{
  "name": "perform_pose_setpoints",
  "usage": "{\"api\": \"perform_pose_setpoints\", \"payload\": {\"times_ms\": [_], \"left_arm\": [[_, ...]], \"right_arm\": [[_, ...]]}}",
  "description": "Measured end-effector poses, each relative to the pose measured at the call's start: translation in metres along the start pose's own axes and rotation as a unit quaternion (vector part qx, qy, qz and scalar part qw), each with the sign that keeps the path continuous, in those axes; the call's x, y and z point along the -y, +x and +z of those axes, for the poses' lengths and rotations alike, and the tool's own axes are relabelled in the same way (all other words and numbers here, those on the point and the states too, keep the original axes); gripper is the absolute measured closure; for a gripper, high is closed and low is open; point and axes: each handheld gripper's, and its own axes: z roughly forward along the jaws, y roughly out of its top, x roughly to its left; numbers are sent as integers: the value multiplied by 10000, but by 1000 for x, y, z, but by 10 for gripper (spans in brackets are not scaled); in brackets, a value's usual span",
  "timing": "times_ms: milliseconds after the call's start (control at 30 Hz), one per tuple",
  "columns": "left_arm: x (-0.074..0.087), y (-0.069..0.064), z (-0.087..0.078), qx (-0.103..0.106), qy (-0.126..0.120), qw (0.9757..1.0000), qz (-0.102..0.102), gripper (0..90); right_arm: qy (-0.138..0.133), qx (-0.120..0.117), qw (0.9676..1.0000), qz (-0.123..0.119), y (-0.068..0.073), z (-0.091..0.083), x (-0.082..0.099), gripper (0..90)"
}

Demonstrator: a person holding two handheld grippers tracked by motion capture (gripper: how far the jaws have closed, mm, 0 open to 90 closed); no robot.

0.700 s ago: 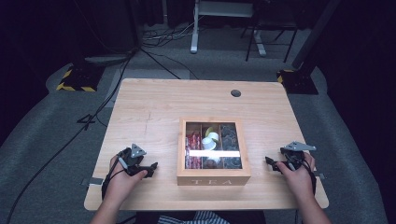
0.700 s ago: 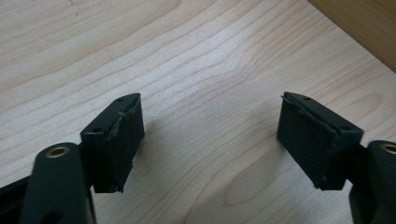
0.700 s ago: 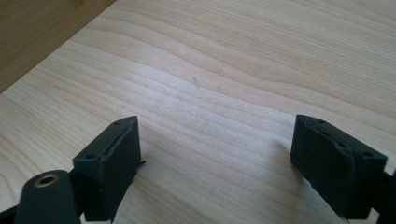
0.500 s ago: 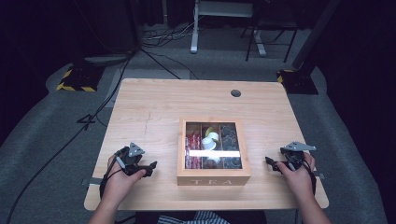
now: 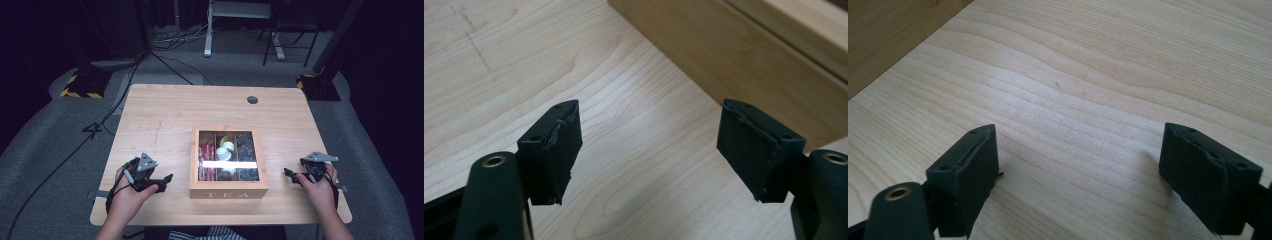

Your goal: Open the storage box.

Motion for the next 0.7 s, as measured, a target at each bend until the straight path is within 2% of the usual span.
{"api": "perform_pose_setpoints", "payload": {"times_ms": [33, 67, 100, 233, 400, 567, 700], "left_arm": [[-1, -3, -1, -1, -4, 9999, 108, 261], [-1, -3, -1, -1, -4, 9999, 108, 260], [-4, -10, -4, 44, -34, 9998, 213, 259], [-9, -20, -8, 118, -93, 9993, 331, 257], [-13, -33, -12, 260, -45, 9985, 472, 251], [-16, -44, -12, 472, -63, 9976, 493, 249], [-14, -53, -6, 743, -6, 9954, 608, 246]], "right_arm": [[1, -1, 10000, -3, 0, 0, 0, 163], [1, -1, 10000, -3, 0, 0, 0, 163], [-1, -1, 10000, 2, 0, 0, 0, 163], [0, -2, 10000, -1, 0, 0, 0, 163], [-2, -3, 10000, 3, 0, 0, 0, 162], [-2, -3, 10000, 0, 0, 0, 0, 162], [2, -13, 10000, -5, 0, 0, 0, 158]]}}
